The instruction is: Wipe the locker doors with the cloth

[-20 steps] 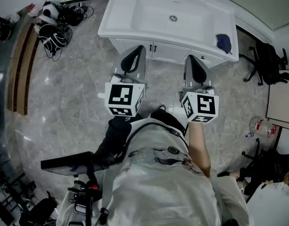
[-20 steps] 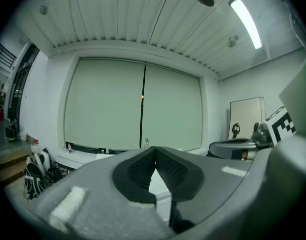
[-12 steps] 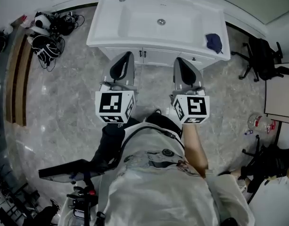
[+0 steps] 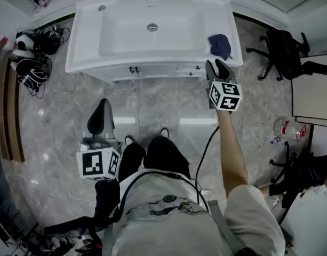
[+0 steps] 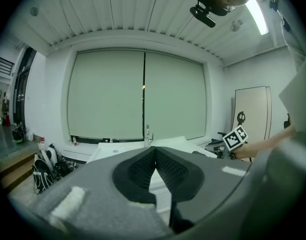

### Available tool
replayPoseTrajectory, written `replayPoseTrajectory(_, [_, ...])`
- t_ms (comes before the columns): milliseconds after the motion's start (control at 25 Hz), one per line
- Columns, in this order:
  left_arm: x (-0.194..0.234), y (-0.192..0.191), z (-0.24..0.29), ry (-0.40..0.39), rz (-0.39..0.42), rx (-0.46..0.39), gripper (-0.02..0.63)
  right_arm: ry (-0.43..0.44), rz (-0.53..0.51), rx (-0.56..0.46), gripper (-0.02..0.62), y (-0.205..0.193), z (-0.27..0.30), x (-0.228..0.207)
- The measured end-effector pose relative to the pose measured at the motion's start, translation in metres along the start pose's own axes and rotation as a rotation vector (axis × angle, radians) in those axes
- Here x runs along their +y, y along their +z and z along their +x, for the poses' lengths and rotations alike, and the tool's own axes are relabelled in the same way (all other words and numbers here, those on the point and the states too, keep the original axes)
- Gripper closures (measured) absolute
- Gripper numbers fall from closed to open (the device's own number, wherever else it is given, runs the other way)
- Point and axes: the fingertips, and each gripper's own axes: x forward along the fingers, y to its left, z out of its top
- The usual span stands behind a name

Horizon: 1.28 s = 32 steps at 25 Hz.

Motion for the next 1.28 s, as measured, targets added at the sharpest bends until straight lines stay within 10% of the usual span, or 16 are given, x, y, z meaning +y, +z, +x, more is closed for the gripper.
replayPoseTrajectory(320, [-0.013,-0.08,0.008,0.064,-0.019,0.162,0.604,-0.091,-0.144,0.306,0.34,-0.078,0.133,-0.164])
replayPoseTrajectory(680, [0.0,-0.117,-0.008,0.122,-0.012,0.22,0.604,-0.08,-0.143,0.547,0.407,-0.126,0.196,-0.197])
replayPoseTrajectory(960, [0.027,-0.121,-0.025,0.154,-0.048,0.196,0.604,-0.074,-0.182,0.335,0.521,-0.076,0.184,-0.133])
replayPoseTrajectory(1280, [0.088,-0.132,-0.049,0.195,-0.073,0.107,0.604,0.176,-0.172,-0.143,0.518,0.02,0.083,0.122])
